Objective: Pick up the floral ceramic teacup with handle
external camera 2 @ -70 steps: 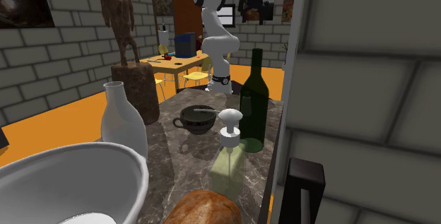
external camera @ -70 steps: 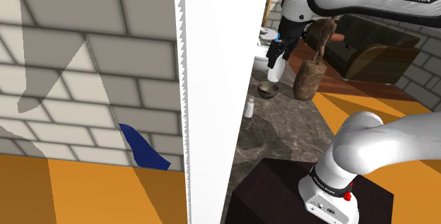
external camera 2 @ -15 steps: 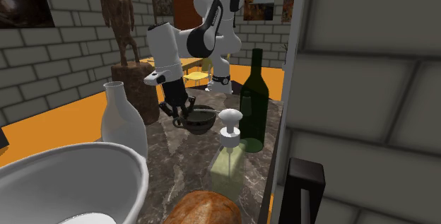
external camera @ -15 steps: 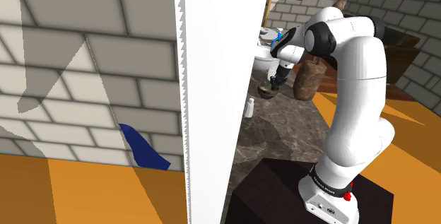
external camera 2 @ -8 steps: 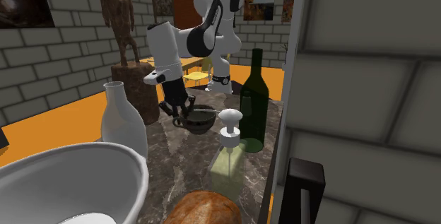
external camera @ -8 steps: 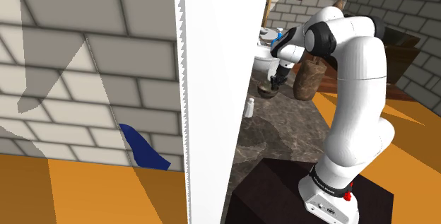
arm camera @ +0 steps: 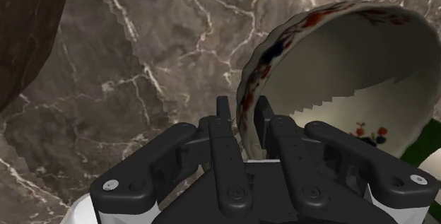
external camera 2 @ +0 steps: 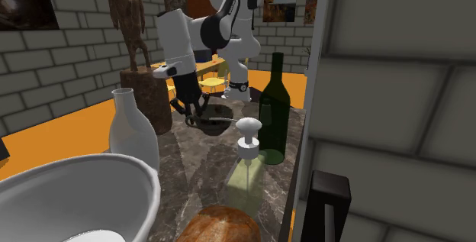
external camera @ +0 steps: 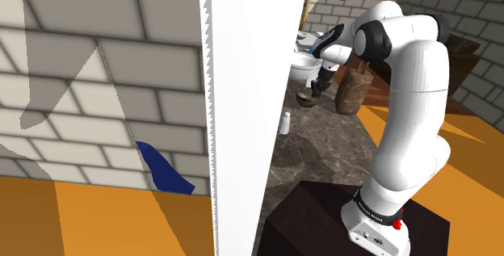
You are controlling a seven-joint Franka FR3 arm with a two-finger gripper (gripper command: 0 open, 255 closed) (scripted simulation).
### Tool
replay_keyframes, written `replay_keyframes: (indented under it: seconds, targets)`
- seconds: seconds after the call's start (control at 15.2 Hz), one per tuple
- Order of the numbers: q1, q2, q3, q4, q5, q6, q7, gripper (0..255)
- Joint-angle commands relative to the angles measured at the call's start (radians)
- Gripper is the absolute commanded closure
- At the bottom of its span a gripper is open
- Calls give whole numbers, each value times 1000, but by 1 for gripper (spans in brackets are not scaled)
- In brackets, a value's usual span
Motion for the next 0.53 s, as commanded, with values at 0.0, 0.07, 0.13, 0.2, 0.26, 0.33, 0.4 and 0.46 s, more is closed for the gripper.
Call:
replay_keyframes:
  seconds: [0.0,0.07,0.13,0.2,0.26,0.33,0.4,0.46]
  targets:
    - [5,-15,-5,9,-12,-20,12,255]
    - [6,-22,-8,14,-18,-30,17,255]
    - [8,-29,-11,18,-24,-40,21,255]
    - [9,-35,-13,23,-29,-50,26,255]
    - [11,-42,-16,28,-35,-60,31,255]
    - [12,-48,-18,33,-40,-70,35,255]
    - [12,-49,-18,34,-41,-72,36,255]
    - [12,-49,-18,34,-41,-72,36,255]
